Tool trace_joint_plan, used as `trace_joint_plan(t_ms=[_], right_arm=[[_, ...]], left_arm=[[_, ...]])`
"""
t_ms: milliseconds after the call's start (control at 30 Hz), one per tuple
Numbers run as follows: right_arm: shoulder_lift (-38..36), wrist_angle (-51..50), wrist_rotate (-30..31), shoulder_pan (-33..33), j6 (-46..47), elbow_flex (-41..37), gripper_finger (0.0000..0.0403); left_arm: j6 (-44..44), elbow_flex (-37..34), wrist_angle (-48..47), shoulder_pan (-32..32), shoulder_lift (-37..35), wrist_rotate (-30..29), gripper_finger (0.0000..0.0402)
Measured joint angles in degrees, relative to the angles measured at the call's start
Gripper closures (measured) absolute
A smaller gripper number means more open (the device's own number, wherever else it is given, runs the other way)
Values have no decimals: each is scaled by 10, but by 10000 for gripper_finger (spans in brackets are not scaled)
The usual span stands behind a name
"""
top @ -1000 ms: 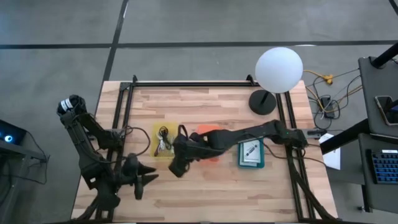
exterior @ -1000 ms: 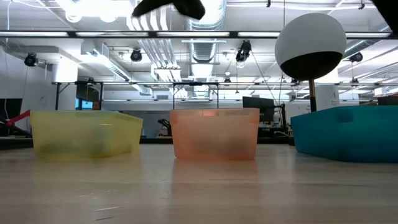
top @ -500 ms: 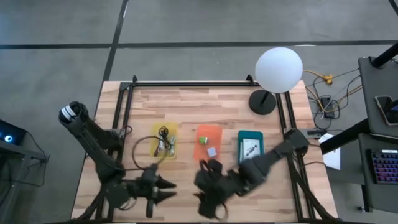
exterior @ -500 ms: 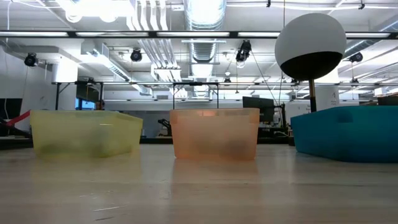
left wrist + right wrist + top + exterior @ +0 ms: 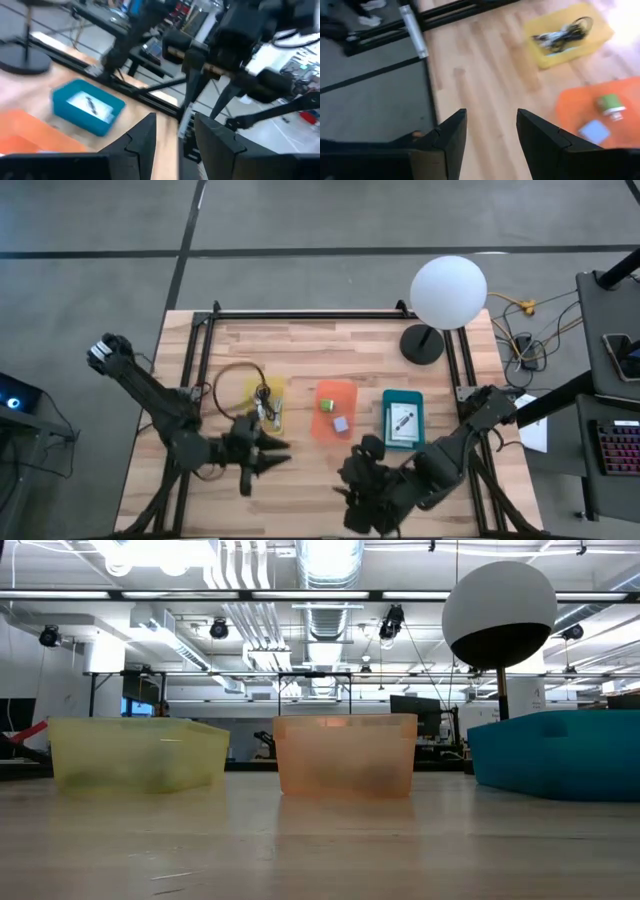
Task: Pick and place items into bin
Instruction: Return to Home Position
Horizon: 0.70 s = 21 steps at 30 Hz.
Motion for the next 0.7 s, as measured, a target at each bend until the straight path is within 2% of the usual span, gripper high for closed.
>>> trace_joint_plan(t_ms=[167,333,533,700], right_arm=[[-53,14,-6,-32,-1,-82,243],[-150,104,-18,-54,16,-233,243],[-282,250,-16,-103,29,-431,243],[-382,372,-16,-161,31,-574,243]], left_arm=[[41,-48,-17,18,-98,1,283],[35,-153,-13,54,-204,3,283],[38,-288,80,112,-326,71,283],[40,-363,84,189,-415,143,283]])
